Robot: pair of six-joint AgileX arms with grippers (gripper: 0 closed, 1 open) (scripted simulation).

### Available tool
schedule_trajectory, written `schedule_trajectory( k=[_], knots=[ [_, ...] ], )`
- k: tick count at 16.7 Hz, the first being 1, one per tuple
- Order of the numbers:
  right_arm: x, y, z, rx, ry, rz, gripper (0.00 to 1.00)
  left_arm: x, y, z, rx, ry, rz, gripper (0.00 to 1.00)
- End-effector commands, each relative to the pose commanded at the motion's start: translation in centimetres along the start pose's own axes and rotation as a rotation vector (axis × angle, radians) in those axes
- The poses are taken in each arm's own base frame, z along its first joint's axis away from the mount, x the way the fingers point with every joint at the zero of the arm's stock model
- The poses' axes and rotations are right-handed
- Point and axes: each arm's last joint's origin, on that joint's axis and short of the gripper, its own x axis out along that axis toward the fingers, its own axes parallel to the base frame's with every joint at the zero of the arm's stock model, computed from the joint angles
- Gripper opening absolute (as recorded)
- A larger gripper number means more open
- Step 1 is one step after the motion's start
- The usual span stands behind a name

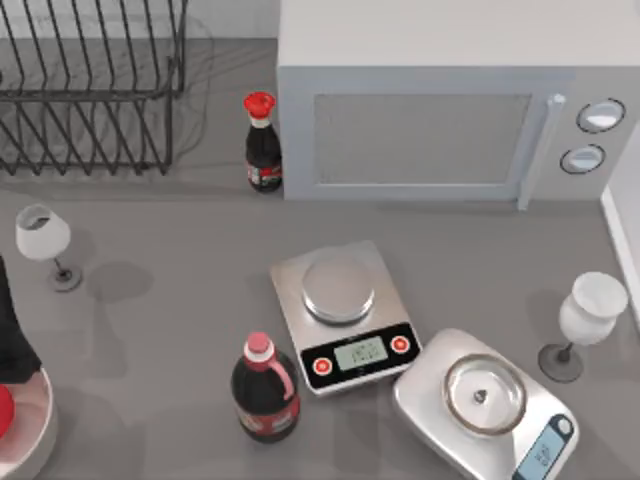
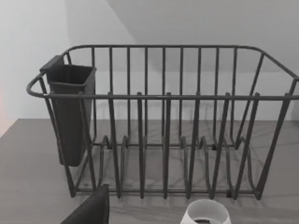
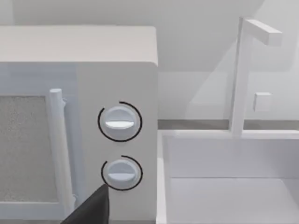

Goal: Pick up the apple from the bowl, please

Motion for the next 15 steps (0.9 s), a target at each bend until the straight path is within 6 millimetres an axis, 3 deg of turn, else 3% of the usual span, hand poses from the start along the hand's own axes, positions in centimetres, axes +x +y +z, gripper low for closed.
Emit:
schedule_trajectory(
  k=[11,15],
  knots=[
    [0.0,0.0,0.0,0.0,0.0,0.0,1.0,0.0,0.0,0.0,0.0,0.002,0.0,1.0],
    [0.0,0.0,0.0,0.0,0.0,0.0,1.0,0.2,0.1,1.2,0.011,0.126,0.009,1.0]
  ],
)
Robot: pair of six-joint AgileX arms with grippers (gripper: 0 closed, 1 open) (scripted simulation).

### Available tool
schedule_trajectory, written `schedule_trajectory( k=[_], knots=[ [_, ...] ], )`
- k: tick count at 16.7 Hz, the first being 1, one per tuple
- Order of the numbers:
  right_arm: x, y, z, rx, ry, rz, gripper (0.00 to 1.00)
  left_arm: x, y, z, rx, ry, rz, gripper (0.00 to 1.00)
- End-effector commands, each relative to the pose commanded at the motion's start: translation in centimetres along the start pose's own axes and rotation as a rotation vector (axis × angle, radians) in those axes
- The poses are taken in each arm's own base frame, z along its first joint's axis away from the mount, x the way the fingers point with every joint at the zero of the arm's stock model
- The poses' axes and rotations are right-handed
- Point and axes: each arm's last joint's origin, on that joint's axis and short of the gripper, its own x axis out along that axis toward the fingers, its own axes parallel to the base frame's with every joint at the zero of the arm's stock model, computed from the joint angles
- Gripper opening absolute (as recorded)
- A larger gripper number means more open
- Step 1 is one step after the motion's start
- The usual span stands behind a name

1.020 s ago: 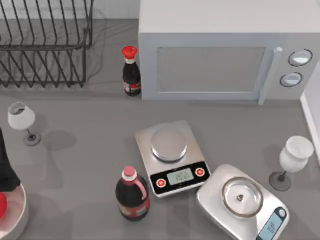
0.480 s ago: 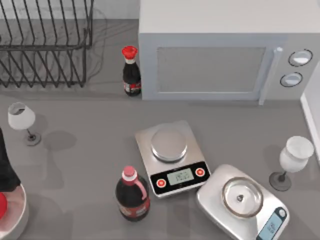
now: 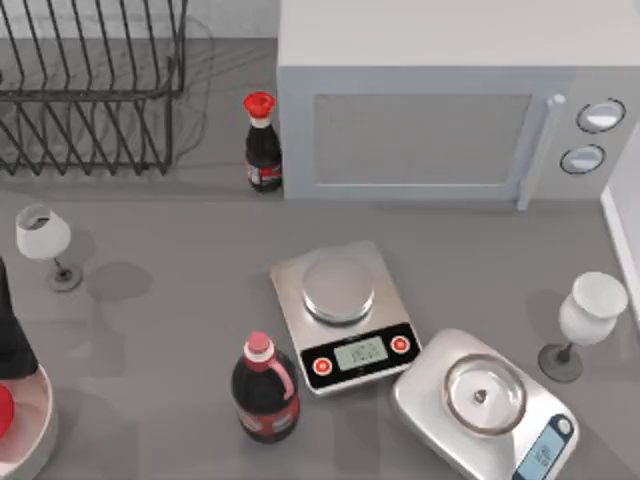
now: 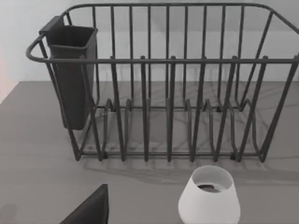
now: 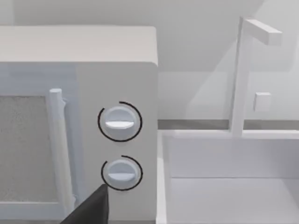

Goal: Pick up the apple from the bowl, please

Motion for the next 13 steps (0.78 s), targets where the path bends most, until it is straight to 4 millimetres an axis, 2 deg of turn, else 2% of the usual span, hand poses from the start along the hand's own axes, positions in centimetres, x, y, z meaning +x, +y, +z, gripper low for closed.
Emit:
schedule_trajectory(
  k=[5,10,13],
  knots=[
    [0.0,0.0,0.0,0.0,0.0,0.0,1.0,1.5,0.4,2.2,0.021,0.429,0.012,1.0],
    [0.0,0.0,0.0,0.0,0.0,0.0,1.0,5.2,1.0,3.5,0.028,0.959,0.003,1.0],
    [0.0,0.0,0.0,0.0,0.0,0.0,1.0,7.5,1.4,3.7,0.023,1.219,-0.011,1.0]
  ],
)
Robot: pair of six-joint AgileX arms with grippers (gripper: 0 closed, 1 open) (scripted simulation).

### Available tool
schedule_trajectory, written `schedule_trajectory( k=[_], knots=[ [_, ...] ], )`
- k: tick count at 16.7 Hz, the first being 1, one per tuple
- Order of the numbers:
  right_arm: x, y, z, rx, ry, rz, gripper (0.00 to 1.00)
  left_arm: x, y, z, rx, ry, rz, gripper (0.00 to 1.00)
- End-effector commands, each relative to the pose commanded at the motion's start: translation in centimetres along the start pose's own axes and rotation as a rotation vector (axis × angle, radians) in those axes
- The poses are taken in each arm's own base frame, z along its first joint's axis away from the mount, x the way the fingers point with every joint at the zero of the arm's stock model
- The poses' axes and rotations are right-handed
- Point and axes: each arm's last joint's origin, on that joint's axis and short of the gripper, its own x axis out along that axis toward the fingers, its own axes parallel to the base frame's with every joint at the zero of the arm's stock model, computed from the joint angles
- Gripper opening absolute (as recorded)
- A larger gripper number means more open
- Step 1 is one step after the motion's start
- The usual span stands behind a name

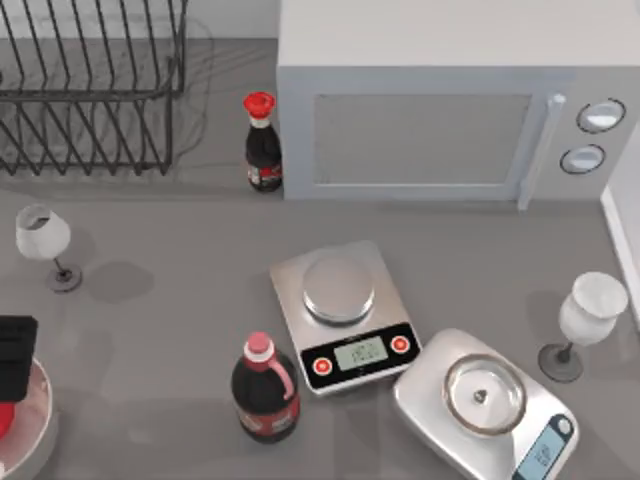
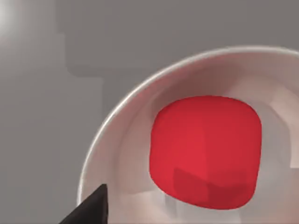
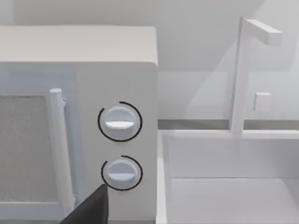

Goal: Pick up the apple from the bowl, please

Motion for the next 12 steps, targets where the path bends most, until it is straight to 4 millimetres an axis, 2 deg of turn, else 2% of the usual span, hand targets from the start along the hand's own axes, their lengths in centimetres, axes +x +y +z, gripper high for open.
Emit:
schedule_trajectory(
  k=[2,5,12],
  knots=[
    [0.0,0.0,0.0,0.0,0.0,0.0,1.0,0.3,0.3,1.1,0.002,0.123,-0.011,1.0],
    [0.0,0.0,0.0,0.0,0.0,0.0,1.0,0.5,0.5,2.0,0.003,0.218,-0.02,1.0],
    [0.0,0.0,0.0,0.0,0.0,0.0,1.0,1.0,0.4,2.0,0.007,0.227,-0.021,1.0]
  ],
)
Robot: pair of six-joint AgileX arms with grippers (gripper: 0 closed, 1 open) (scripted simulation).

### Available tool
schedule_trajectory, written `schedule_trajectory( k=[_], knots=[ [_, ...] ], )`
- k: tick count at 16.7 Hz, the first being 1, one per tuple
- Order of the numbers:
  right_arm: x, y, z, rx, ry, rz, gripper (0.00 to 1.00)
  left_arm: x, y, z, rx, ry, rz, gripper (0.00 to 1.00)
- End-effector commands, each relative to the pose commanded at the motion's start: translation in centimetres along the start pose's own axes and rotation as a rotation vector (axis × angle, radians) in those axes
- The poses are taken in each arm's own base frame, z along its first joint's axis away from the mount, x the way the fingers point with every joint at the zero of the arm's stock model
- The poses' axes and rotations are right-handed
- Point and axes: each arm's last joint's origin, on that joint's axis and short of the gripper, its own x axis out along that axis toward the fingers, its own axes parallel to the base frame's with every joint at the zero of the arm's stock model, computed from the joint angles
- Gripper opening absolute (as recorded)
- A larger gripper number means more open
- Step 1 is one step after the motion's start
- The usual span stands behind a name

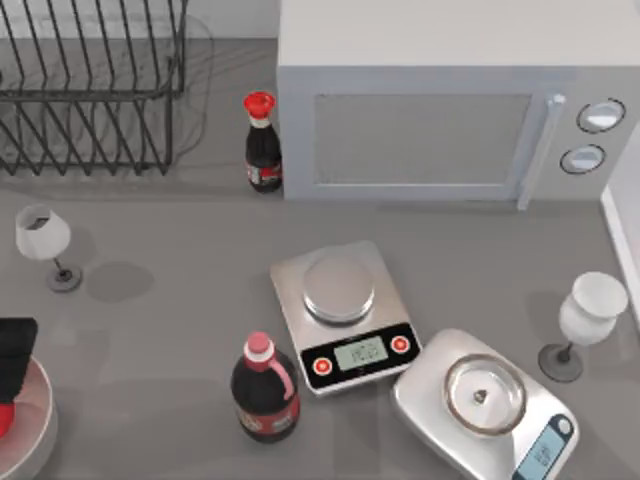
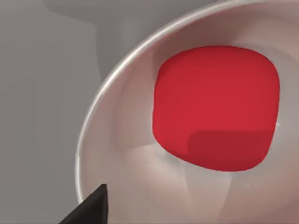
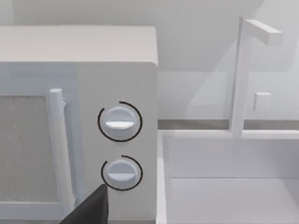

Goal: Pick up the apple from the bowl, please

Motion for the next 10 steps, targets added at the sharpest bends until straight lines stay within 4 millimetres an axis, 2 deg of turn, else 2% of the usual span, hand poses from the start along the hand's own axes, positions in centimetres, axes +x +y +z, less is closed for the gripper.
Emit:
schedule_trajectory(
  k=[2,6,10],
  knots=[
    [0.0,0.0,0.0,0.0,0.0,0.0,1.0,1.4,0.0,0.2,0.0,0.007,-0.001,1.0],
    [0.0,0.0,0.0,0.0,0.0,0.0,1.0,5.5,0.1,0.8,-0.002,-0.014,0.001,1.0],
    [0.0,0.0,0.0,0.0,0.0,0.0,1.0,9.3,0.1,0.3,-0.004,-0.014,0.002,1.0]
  ],
)
